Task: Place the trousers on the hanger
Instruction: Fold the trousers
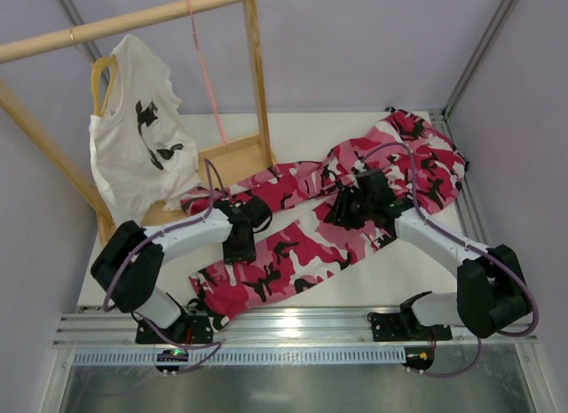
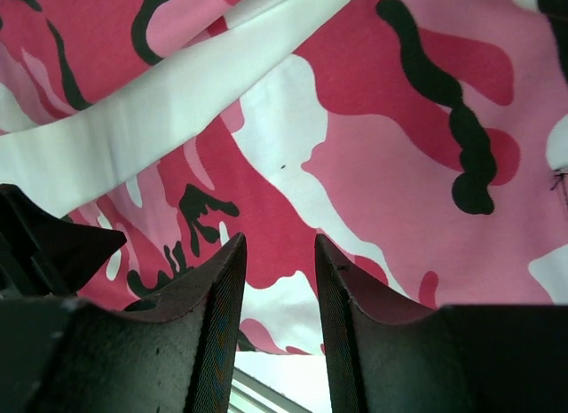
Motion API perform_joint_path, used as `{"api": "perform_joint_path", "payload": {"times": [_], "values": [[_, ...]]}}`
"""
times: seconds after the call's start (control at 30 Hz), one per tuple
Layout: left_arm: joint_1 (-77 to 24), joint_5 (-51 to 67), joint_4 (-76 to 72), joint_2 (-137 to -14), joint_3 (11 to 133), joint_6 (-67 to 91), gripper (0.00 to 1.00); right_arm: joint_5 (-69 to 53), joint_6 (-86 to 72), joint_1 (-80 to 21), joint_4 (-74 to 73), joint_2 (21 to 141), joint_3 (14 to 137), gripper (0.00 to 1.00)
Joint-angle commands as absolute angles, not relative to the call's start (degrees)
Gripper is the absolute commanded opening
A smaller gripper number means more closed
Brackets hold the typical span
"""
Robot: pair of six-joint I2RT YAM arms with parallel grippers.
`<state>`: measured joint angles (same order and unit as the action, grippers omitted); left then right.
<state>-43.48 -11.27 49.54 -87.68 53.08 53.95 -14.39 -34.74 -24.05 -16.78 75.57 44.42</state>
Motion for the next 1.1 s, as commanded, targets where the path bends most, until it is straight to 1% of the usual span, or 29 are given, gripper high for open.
{"api": "perform_joint_path", "payload": {"times": [0.0,0.23,0.4,0.47,0.63,0.77,0.83,0.97,1.07], "values": [[-42.0,-11.2,45.9,-90.6,55.4,52.0,0.42,-10.1,-36.1,-24.1,-13.4,73.2,44.9,0.40],[-38.1,-12.8,44.4,-98.6,57.9,49.7,0.41,-5.6,-36.3,-24.0,-15.6,73.7,46.7,0.41],[-37.4,-14.8,45.2,-104.8,61.6,47.9,0.38,-3.1,-36.4,-23.9,-16.6,73.7,48.0,0.41],[-37.4,-15.5,46.2,-105.6,63.4,47.4,0.38,-2.8,-36.3,-23.6,-17.1,73.5,48.4,0.41],[-36.9,-22.0,49.6,-105.7,67.1,45.2,0.40,-0.8,-35.3,-22.5,-19.1,73.3,49.7,0.41],[-36.7,-24.7,51.9,-104.5,70.7,42.5,0.43,-3.2,-34.0,-22.3,-18.0,72.4,49.7,0.41],[-36.7,-24.3,55.3,-102.9,73.2,43.1,0.46,-8.9,-33.5,-22.6,-15.8,71.0,48.4,0.41],[-36.6,-19.6,57.0,-91.0,73.0,45.6,0.52,-12.8,-37.3,-26.4,-10.1,67.8,44.3,0.41],[-36.7,-16.4,58.0,-85.0,75.1,46.4,0.55,-13.1,-43.1,-32.9,-4.0,67.1,42.4,0.40]]}}
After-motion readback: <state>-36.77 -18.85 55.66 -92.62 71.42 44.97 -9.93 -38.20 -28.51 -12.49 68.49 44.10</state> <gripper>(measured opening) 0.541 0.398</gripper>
